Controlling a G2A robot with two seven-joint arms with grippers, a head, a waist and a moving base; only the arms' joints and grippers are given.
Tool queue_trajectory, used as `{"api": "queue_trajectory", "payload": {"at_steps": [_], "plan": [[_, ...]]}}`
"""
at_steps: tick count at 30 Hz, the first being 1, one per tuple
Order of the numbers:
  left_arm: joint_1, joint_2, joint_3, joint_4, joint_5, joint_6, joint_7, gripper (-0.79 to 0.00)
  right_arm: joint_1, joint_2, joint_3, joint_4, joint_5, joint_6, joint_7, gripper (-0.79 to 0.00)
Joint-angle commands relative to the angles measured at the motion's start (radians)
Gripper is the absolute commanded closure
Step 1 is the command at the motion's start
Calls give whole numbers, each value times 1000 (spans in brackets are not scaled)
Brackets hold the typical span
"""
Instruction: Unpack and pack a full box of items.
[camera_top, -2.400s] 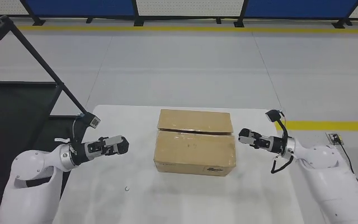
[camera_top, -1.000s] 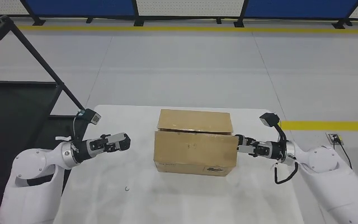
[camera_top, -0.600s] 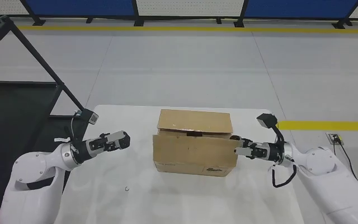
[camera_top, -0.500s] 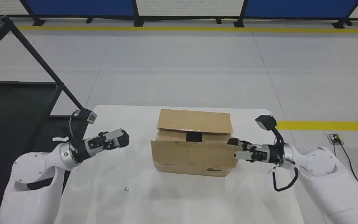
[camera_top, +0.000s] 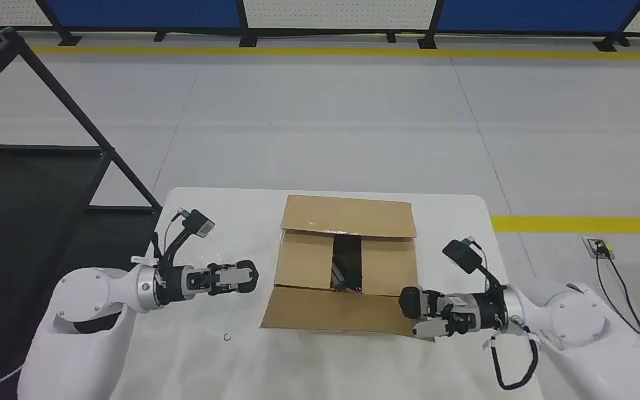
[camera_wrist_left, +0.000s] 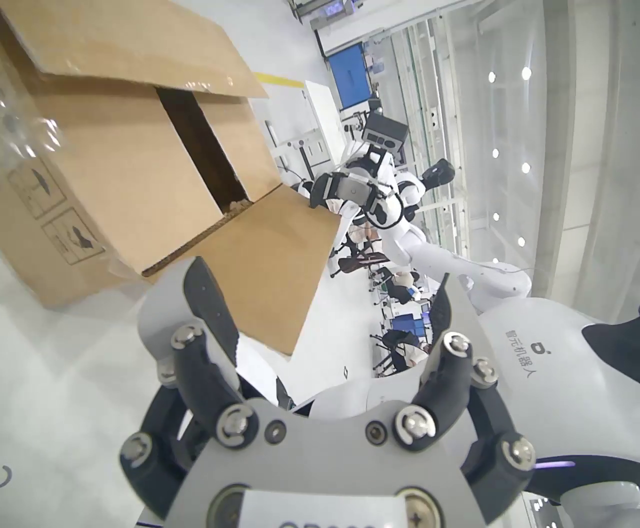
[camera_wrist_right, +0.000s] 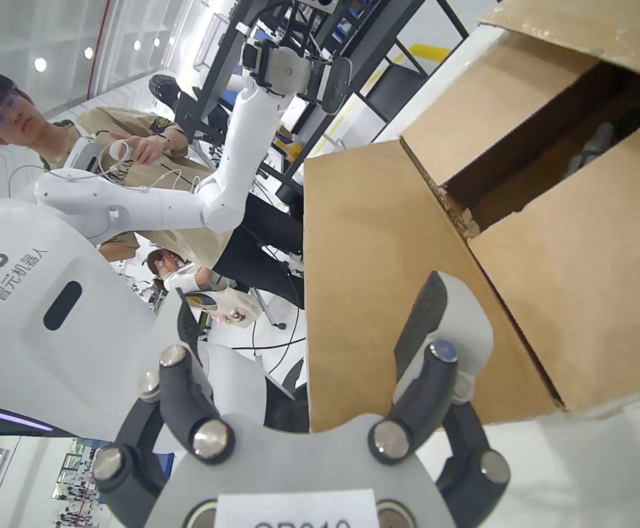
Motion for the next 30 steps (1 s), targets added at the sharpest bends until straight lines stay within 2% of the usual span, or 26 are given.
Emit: {"api": "queue_trajectory", "payload": {"at_steps": [1,7,14,17,21,30], "plan": [[1,-1,25,5,-2,-7,9,-785,1,7,-19,6,-1,-11,-11,-785],[13,-7,108,24,12,-25,41,-785,24,26,-86,31,4,-33,-33,-785],[-13,-7,167,74,66,-25,48,-785,53,45,-152,44,35,-77,-77,-785],[-20,-6,178,83,75,-31,56,-785,67,52,-163,66,106,-93,-93,-785],[-24,-3,182,85,70,-33,61,-785,108,46,-147,155,302,-36,-52,-785],[-24,1,184,82,70,-33,68,-785,108,46,-147,155,302,-36,-52,-785]]}}
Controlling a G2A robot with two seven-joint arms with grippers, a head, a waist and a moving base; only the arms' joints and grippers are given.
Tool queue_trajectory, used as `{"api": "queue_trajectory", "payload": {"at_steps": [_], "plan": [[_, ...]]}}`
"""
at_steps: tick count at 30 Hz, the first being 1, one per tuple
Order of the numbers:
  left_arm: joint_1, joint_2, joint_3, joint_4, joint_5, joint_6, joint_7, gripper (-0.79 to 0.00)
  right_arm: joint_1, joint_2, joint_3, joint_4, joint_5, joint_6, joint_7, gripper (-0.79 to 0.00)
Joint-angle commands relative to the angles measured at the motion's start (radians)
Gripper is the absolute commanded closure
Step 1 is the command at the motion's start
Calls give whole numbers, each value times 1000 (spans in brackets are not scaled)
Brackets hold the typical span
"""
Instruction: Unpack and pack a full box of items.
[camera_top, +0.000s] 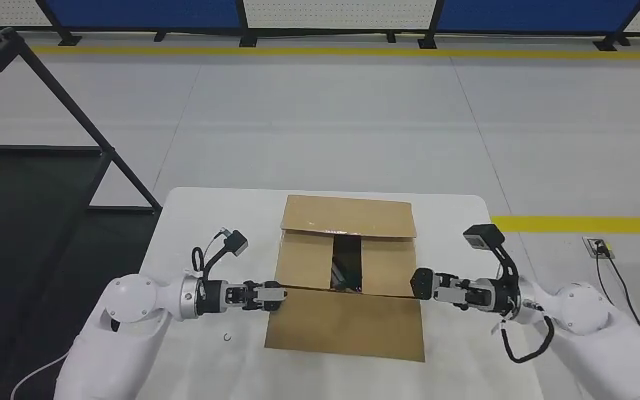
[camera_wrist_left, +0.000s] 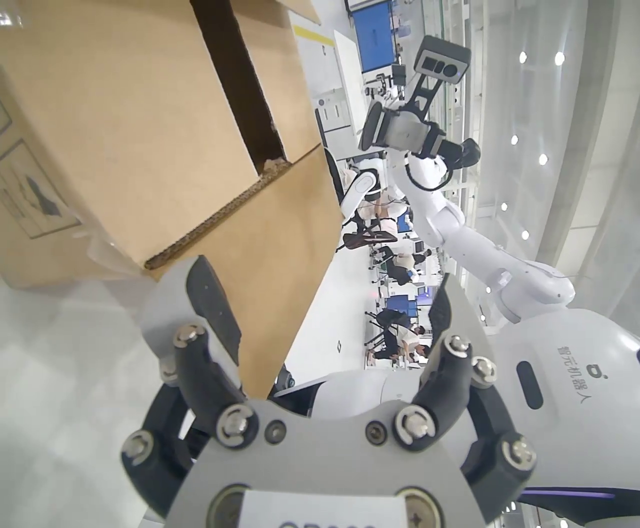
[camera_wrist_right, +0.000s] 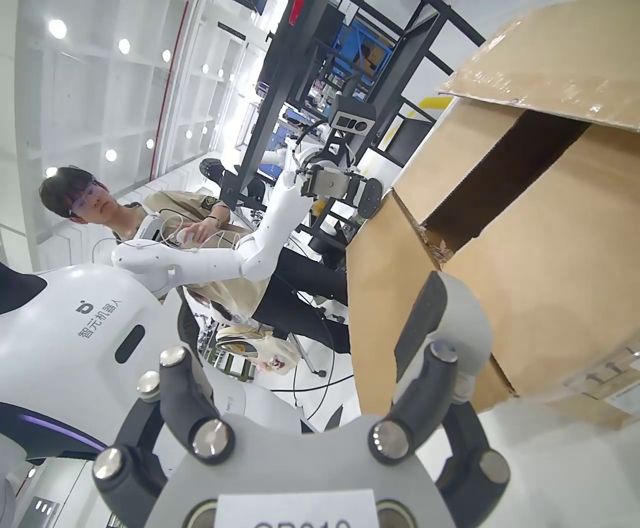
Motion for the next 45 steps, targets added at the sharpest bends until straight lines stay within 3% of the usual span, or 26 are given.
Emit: {"api": "queue_trajectory", "payload": {"at_steps": [1,3,7,13,16,29,35,41,45], "plan": [[0,0,0,0,0,0,0,-785,-3,0,-1,-4,2,6,-3,-785],[0,0,0,0,0,0,0,-785,-8,-3,1,-31,30,59,-8,-785],[0,0,0,0,0,0,0,-785,23,-19,-15,-28,53,277,-78,-785],[0,0,0,0,0,0,0,-785,112,-61,-65,48,65,532,-154,-785],[0,0,0,0,0,0,0,-785,149,-85,-86,89,79,583,-185,-785],[0,0,0,0,0,0,0,-785,257,-175,-155,215,38,651,-302,-785],[0,0,0,0,0,0,0,-785,269,-202,-144,234,46,579,-333,-785],[0,0,0,0,0,0,0,-785,294,-235,-134,233,40,527,-456,-785],[0,0,0,0,0,0,0,-785,303,-243,-138,232,37,519,-447,-785]]}}
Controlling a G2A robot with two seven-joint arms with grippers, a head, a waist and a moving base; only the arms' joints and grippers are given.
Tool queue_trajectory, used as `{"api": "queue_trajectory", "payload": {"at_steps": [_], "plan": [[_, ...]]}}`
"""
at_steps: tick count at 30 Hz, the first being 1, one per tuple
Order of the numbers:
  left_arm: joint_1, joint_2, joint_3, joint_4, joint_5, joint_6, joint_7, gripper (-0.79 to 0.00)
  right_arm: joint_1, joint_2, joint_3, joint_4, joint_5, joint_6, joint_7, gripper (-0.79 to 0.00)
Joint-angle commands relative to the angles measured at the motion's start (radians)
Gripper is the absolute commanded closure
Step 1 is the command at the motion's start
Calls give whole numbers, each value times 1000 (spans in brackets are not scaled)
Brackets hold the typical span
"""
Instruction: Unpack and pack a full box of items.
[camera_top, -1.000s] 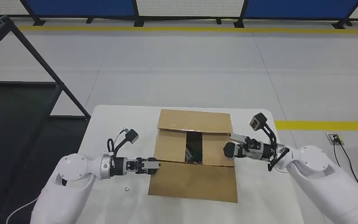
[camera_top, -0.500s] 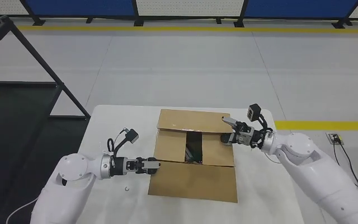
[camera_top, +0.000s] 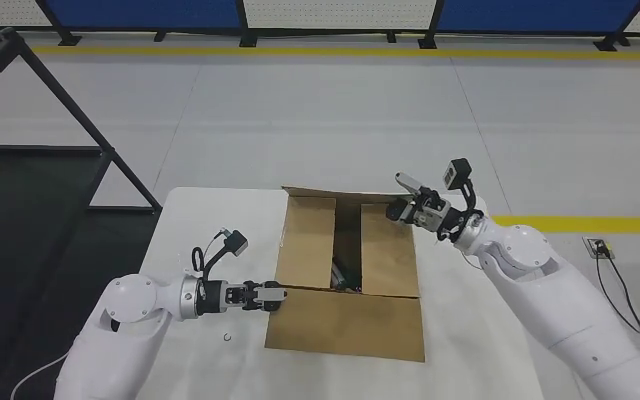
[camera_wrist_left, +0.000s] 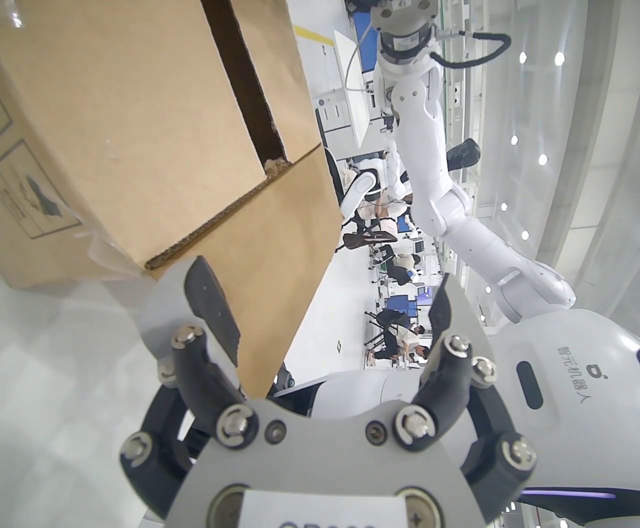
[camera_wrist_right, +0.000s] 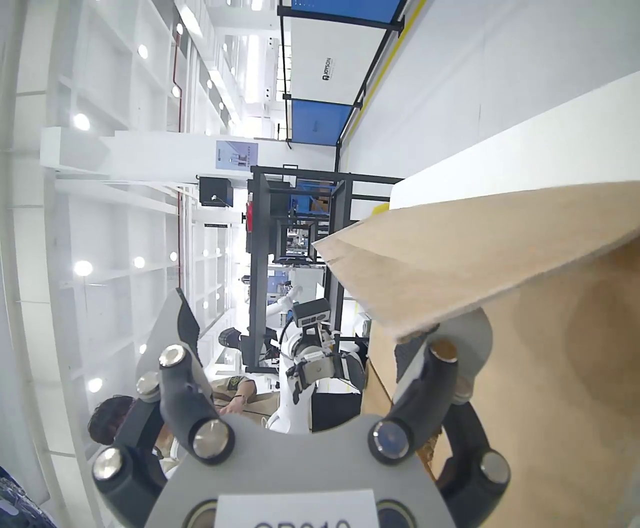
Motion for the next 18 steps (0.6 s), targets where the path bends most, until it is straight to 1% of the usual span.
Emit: {"api": "queue_trajectory", "payload": {"at_steps": [1,10,11,14,18], "plan": [[0,0,0,0,0,0,0,-785,-1,1,0,0,0,0,2,-785],[0,0,0,0,0,0,0,-785,-2,0,1,-2,1,2,-8,-785],[0,0,0,0,0,0,0,-785,-5,-3,2,-12,1,9,-33,-785],[0,0,0,0,0,0,0,-785,9,-24,-8,-25,-13,58,-158,-785],[0,0,0,0,0,0,0,-785,59,-71,-48,17,-21,78,-287,-785]]}}
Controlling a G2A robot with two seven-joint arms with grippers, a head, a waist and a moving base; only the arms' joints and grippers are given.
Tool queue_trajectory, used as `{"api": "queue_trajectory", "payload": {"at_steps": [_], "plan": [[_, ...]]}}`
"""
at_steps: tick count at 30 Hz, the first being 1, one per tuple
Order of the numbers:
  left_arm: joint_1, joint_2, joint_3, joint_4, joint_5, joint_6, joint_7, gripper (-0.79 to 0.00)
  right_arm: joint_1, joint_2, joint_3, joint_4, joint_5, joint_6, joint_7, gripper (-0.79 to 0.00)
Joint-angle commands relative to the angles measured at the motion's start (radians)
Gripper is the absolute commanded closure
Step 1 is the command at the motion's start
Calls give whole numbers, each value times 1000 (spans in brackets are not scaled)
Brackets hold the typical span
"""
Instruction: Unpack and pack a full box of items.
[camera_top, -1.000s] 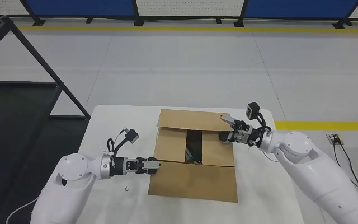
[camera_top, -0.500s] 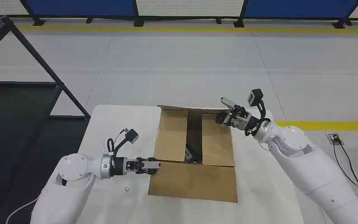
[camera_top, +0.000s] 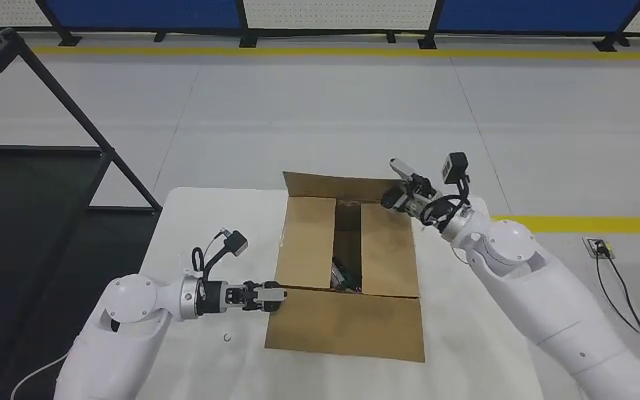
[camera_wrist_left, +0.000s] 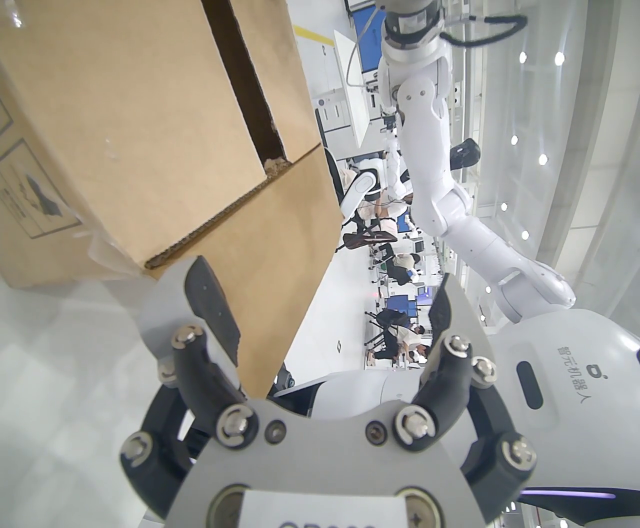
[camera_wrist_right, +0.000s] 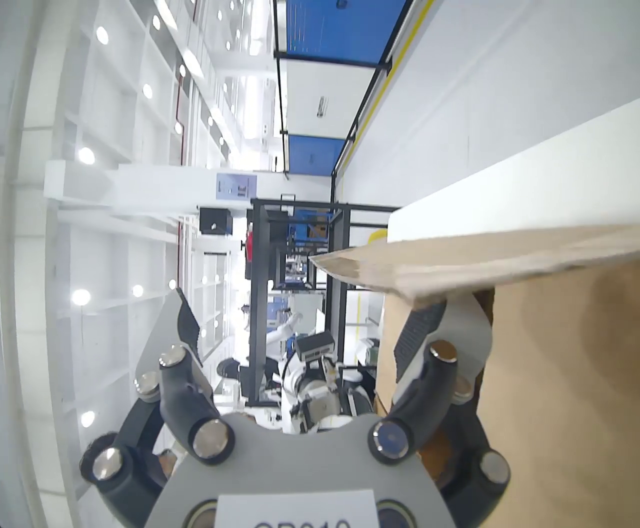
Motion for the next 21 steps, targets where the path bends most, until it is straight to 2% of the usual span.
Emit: {"api": "queue_trajectory", "payload": {"at_steps": [1,4,8,14,21], "plan": [[0,0,0,0,0,0,0,-785,29,-26,-24,34,-5,1,-53,-785],[0,0,0,0,0,0,0,-785,77,-65,-56,116,-4,11,-85,-785],[0,0,0,0,0,0,0,-785,144,-120,-107,238,-17,75,-94,-785],[0,0,0,0,0,0,0,-785,206,-197,-163,380,-52,85,-118,-785],[0,0,0,0,0,0,0,-785,252,-272,-216,498,-109,142,-72,-785]]}}
